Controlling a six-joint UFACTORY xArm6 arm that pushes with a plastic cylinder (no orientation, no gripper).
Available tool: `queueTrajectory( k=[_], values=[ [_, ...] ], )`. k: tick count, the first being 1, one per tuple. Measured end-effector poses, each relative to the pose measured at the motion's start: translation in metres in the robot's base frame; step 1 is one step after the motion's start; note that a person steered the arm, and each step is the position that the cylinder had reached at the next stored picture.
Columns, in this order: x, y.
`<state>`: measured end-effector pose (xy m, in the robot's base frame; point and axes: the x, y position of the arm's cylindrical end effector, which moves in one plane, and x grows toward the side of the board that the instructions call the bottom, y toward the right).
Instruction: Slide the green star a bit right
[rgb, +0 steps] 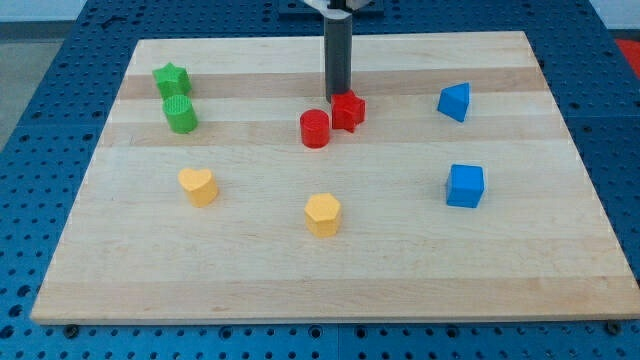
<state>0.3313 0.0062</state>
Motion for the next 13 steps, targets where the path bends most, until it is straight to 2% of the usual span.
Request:
queueTrajectory(
  k=[1,3,5,6,8,9,10,13],
  values=[
    [0.008,0.0],
    [-0.006,-0.053],
    [0.047,-0.104],
    [0.066,-0.149],
    [0.066,-0.257],
    [0.034,-0.283],
    [-0.006,-0.283],
    [-0.028,-0.234]
  ],
)
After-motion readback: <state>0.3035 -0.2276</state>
